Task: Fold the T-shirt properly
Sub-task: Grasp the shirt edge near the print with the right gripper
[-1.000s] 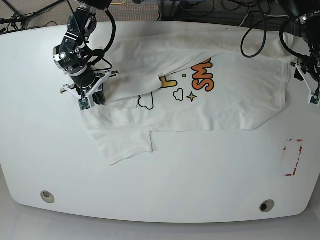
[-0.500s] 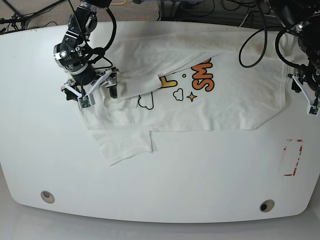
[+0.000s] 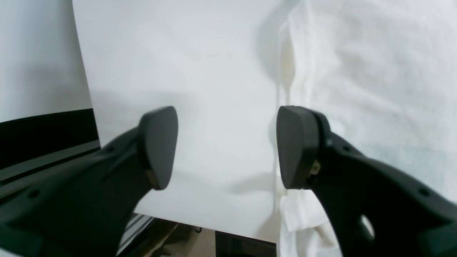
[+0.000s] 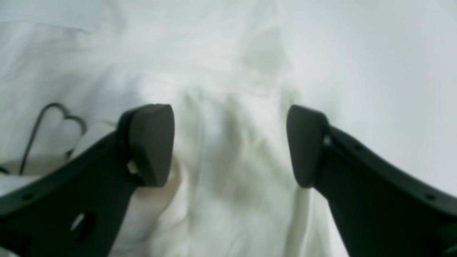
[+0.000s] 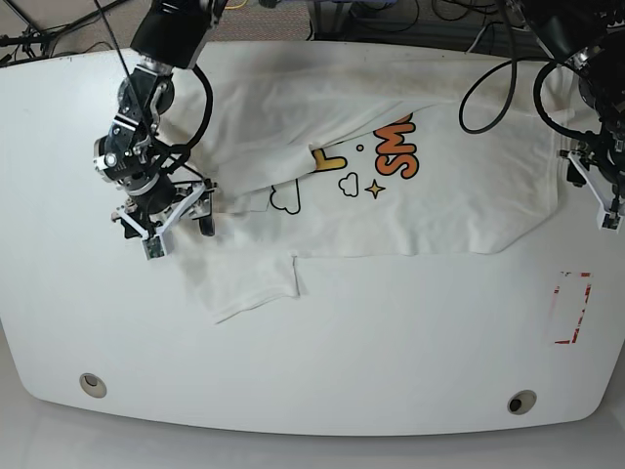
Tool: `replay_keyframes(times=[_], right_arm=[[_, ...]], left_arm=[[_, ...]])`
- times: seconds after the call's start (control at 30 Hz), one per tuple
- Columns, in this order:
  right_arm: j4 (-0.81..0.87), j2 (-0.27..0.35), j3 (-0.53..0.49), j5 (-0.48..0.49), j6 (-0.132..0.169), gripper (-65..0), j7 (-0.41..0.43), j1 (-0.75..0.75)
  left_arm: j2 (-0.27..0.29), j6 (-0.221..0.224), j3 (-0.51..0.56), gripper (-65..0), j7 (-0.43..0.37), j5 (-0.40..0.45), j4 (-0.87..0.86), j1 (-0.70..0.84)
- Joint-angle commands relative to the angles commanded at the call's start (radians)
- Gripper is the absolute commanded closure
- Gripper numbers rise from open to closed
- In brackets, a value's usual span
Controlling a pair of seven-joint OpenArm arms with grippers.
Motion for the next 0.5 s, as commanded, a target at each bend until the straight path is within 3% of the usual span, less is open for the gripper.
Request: replay_keyframes(times=[0.5], right_arm=[[-0.350,0.103,0.000,0.002,0.000,-46.0,0.133,0.152]], left_arm=[[0.000,0.000,-0.041,-39.4,0.000,0.000,0.000,0.006]])
